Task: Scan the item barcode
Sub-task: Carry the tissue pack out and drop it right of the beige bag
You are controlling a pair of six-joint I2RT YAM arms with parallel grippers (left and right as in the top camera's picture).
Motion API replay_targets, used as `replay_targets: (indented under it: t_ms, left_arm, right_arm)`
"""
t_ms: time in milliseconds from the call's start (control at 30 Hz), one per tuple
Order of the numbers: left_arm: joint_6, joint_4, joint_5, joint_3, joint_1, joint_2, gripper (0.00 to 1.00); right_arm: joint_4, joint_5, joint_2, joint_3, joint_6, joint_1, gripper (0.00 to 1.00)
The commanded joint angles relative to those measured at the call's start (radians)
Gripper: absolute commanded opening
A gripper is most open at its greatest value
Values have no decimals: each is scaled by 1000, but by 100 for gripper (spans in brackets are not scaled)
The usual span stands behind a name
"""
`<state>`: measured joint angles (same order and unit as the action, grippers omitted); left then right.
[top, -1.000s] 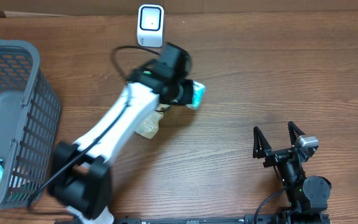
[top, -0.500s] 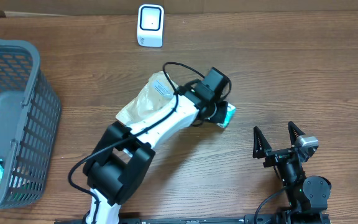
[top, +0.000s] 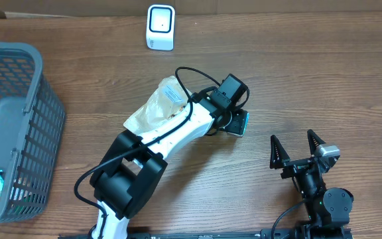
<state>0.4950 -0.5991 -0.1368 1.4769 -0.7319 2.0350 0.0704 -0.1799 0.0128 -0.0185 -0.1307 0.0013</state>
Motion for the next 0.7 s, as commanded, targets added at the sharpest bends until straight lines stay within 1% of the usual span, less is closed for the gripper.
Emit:
replay_targets:
  t_ms: [0, 133, 233, 400, 433, 533, 667]
  left_arm:
    - [-18, -92, 52, 115, 53, -13, 66]
    - [-31, -279, 132, 286, 128, -78, 65]
    - [-50, -386, 165, 394, 182, -142, 64]
    - [-42, -555, 175, 514, 287, -286, 62]
    - [-26, -621, 204, 536, 327, -336, 62]
    - [77, -784, 331, 552, 423, -441, 63]
    - [140, -953, 433, 552, 586, -570, 66]
  right_arm:
    - [-5, -5, -6, 10, 1, -3, 100]
    - [-5, -5, -6, 10, 1, -3, 100]
    - [-5, -5, -6, 10, 1, -3, 100]
    - [-5, -5, -6, 10, 1, -3, 100]
    - [-5, -5, -6, 10, 1, -3, 100]
    - [-5, -5, -6, 10, 1, -3, 100]
    - [-5, -5, -6, 10, 1, -3, 100]
